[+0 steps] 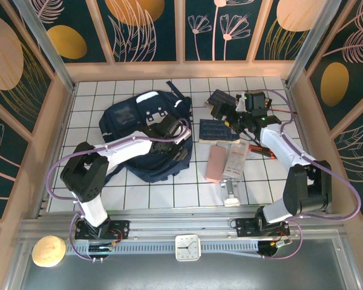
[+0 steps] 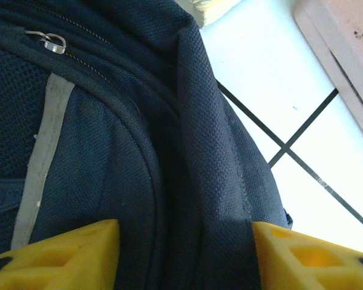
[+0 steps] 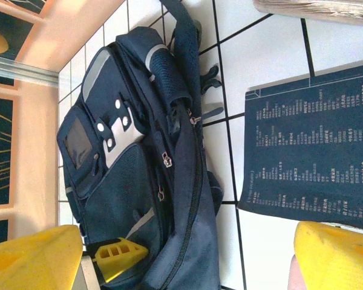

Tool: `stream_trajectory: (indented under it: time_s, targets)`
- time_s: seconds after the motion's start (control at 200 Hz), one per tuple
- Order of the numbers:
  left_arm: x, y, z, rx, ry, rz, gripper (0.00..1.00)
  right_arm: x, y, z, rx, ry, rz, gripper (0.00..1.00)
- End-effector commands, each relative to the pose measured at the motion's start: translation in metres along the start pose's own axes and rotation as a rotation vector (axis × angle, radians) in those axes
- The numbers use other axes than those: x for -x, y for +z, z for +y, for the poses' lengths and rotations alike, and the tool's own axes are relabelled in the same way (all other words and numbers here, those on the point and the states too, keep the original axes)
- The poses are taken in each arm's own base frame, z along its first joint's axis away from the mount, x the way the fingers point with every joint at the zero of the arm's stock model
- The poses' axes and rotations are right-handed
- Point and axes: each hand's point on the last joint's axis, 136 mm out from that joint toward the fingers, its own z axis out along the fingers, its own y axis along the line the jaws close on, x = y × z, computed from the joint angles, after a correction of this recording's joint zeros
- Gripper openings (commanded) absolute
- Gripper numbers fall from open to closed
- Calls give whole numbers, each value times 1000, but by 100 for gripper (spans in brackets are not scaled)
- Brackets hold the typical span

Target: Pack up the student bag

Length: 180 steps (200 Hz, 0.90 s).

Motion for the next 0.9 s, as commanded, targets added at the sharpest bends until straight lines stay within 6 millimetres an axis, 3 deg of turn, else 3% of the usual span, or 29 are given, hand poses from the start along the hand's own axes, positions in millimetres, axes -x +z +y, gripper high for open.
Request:
stream_trajectory:
  time_s: [0.0, 0.09, 0.155, 0.24, 0.405, 0.565, 0.701, 0.896]
  targets:
    - [-24, 8, -3, -15, 1, 92, 41, 2, -8, 6, 14, -13, -34, 91]
    - [-26, 8, -2, -7, -2, 99, 21, 4, -10, 7, 22, -41, -52, 91]
    - [-23, 0, -1, 1, 5, 93, 0, 5, -13, 17, 69, -124, -79, 89]
    - [-17, -19, -1, 12, 42, 70, 0, -1, -23, 37, 176, -340, -159, 88]
    - [-6, -85, -28, -101, 261, -84, 0, -35, -47, 77, 426, -868, -301, 87]
    - [-10, -139, -37, -93, 384, -242, 0, -61, -31, 73, 495, -1118, -213, 77]
    - [-21, -154, -37, -82, 402, -251, 0, -88, -9, 63, 553, -1213, -93, 66]
    - [-26, -160, -31, -69, 401, -241, 0, -115, 21, 54, 619, -1201, -9, 64]
